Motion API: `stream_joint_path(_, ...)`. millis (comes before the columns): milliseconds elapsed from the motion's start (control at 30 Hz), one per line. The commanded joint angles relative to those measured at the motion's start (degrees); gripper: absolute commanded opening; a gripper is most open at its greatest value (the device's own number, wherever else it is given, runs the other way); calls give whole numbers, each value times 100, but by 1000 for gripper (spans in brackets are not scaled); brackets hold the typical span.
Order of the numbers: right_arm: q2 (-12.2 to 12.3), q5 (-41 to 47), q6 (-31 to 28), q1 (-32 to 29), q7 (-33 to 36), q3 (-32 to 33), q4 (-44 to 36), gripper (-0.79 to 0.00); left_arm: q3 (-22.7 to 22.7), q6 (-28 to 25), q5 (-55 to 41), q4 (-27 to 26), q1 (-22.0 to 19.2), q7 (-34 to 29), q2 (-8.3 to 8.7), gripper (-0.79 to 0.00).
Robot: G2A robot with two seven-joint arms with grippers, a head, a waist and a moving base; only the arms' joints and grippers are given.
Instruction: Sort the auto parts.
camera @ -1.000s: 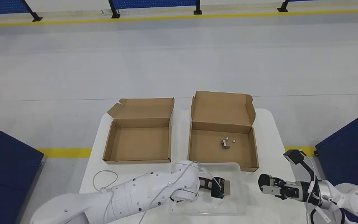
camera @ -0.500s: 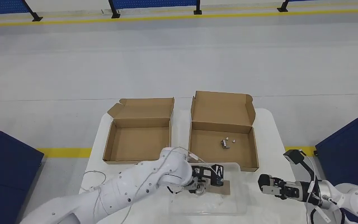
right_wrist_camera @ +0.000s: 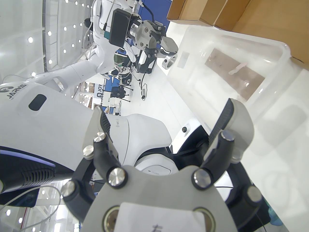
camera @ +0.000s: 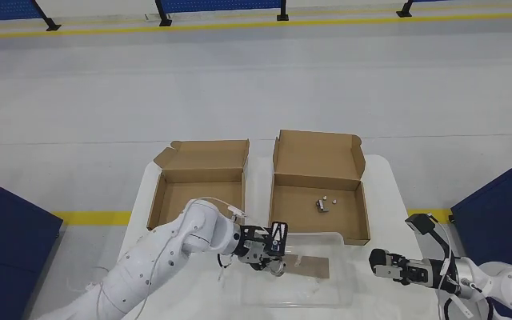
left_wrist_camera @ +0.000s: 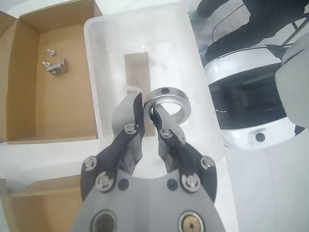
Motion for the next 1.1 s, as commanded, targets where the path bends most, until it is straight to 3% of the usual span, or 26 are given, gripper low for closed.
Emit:
stream_joint_path(0,0,1,0,0,0,0,-1,0,0,0,0,0,0,0,0,-785)
stream_joint_path(100,0,1,0,0,0,0,-1,0,-4,18,-24,0,19,46,-1,-785)
stream_joint_path(167,0,1,0,0,0,0,-1,0,-120,0,7,56,85,443,11,-785)
stream_joint_path(333,0,1,0,0,0,0,-1,0,-81,0,162,169,164,2562,172,-785)
stream_joint_path(467,0,1,0,0,0,0,-1,0,395,0,1086,279,-80,4715,364,-785)
stream_joint_path(667,0,1,0,0,0,0,-1,0,1296,29,3002,1070,-686,8132,523,-785)
stream_joint_path(800,0,1,0,0,0,0,-1,0,1584,247,3000,1077,-896,8350,499,-785)
stream_joint_path(1067,0,1,0,0,0,0,-1,0,1584,247,3000,1077,-896,8350,499,-785)
